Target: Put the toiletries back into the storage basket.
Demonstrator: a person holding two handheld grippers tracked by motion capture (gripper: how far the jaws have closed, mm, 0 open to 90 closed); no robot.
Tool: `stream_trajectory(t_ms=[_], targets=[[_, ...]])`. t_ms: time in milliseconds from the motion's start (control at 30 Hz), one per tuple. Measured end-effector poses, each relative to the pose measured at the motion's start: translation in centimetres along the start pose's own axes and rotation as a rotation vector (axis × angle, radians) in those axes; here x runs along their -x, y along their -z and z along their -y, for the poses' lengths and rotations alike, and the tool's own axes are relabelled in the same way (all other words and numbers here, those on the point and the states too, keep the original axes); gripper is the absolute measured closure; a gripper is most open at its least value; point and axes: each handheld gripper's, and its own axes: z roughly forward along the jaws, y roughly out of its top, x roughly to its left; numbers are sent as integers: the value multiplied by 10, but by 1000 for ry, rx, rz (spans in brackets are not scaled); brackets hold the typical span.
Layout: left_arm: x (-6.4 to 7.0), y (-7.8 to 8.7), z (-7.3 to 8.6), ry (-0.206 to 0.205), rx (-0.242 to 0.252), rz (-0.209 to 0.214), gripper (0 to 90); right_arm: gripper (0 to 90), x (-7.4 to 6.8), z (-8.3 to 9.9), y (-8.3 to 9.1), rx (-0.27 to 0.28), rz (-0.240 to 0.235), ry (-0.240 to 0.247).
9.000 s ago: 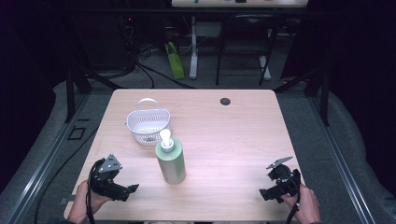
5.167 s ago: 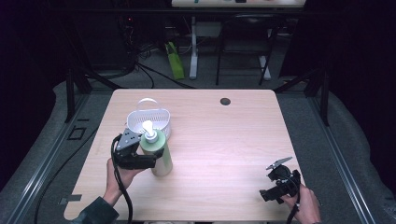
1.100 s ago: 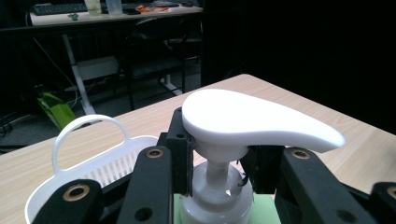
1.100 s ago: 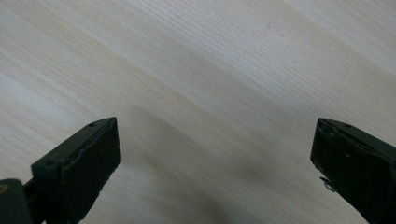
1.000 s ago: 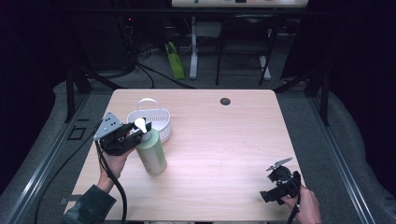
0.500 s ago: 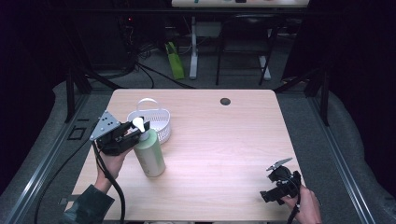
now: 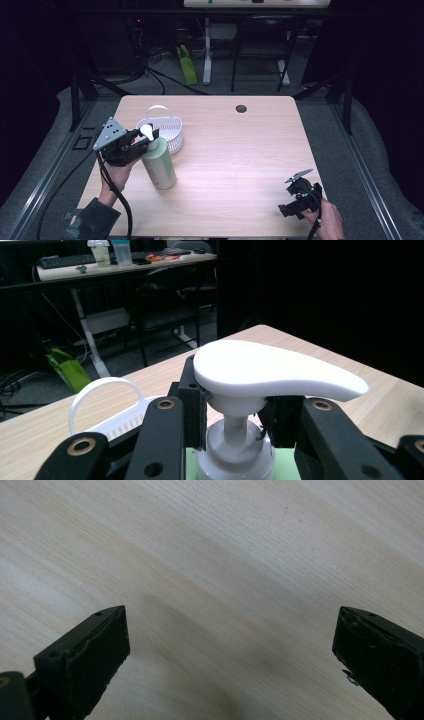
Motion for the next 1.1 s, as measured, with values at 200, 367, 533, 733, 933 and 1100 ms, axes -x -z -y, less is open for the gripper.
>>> stream_trajectory(t_ms=[200,367,533,733,933,1100], targets=[[0,3,-4,1,3,-1,668,14,-1,0,0,1,1,0],[-1,5,-6,0,4,2,668,14,-1,0,0,3,-2,-2],[-2,8,-9,-4,1,-2,668,14,-1,-1,1,2,-1,0],[-3,10,-12,-8,7,-3,668,14,-1,-1,0,2,-2,-1],[-4,12,-15,-10,5,-6,668,14,-1,-1,0,2,-2,-1],[-4,13,-18,-14,13,-6,668,14,-2,-1,0,1,-1,-1]])
